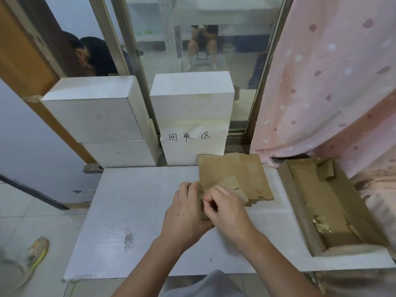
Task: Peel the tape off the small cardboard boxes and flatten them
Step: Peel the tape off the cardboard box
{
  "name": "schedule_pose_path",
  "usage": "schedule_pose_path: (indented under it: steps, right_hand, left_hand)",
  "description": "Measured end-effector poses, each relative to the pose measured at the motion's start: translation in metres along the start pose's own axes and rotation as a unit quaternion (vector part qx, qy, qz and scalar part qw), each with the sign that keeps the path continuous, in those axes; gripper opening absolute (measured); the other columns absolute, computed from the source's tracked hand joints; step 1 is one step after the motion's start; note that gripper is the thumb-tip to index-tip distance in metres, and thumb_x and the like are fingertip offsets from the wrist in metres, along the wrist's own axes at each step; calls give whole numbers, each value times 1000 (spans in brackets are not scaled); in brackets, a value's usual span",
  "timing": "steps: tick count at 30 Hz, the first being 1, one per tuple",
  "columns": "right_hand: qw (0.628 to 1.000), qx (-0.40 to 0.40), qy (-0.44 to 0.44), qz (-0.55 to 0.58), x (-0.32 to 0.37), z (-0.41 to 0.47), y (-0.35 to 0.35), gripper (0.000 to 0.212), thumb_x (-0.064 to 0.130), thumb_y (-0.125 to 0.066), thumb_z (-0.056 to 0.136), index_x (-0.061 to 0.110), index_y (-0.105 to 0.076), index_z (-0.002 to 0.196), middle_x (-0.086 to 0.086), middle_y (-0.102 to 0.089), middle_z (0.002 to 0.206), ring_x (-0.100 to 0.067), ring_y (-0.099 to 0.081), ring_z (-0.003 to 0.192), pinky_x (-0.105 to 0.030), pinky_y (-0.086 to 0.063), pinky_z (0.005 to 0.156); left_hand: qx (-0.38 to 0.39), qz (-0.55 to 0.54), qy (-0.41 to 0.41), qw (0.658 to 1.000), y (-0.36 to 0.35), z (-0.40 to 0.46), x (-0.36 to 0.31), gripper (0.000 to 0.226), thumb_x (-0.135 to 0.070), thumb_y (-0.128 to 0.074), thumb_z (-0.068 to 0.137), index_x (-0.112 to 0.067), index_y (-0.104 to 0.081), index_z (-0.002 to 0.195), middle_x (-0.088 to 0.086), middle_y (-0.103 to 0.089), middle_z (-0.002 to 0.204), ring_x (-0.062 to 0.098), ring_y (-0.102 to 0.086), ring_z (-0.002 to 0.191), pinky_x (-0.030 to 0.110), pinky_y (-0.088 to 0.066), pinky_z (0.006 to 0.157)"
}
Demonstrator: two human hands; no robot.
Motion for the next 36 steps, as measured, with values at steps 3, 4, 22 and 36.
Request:
schedule_pose_path:
  steps: [3,4,22,36]
  right_hand:
    - [999,-45,-18,0,-5,-6,5,23,-2,-65,83,15,-51,75,7,-53,80,-13,-51,72,-38,-48,59]
    - [998,-61,-25,-9,-6,-7,8,24,-4,-67,81,14,-52,74,6,-53,79,-13,-50,71,-36,-47,58]
    - [999,-25,23,27,3,-19,-1,12,22,-67,94,19,-75,102,14,-65,111,-6,-49,111,-26,-44,97]
    - [990,-112,-66,-52,-12,-20,12,10,21,-70,84,24,-65,76,16,-61,107,-9,-51,105,-37,-38,93]
  left_hand:
    - [6,-1,0,1000,-5,-3,-1,86,-64,-70,80,-29,-27,145,-16,-27,133,7,-49,114,28,-52,74]
    - [5,-2,1,1000,-6,-3,-2,86,-64,-70,79,-29,-28,145,-17,-27,132,7,-49,113,27,-52,73]
    - [-6,-12,36,999,0,-10,0,82,-57,-45,76,-25,-30,150,-11,-31,139,11,-48,118,25,-41,70]
    - [-66,1,0,998,-1,-13,-10,74,-58,-64,83,-36,-24,142,-18,-29,135,6,-45,117,26,-49,65]
Point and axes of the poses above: each hand's wrist, its own z-axis towards the middle knuckle, its own y-axis out of the back of the hand, x = y × z, the point moved 9 cm from there along z, towards the middle knuckle
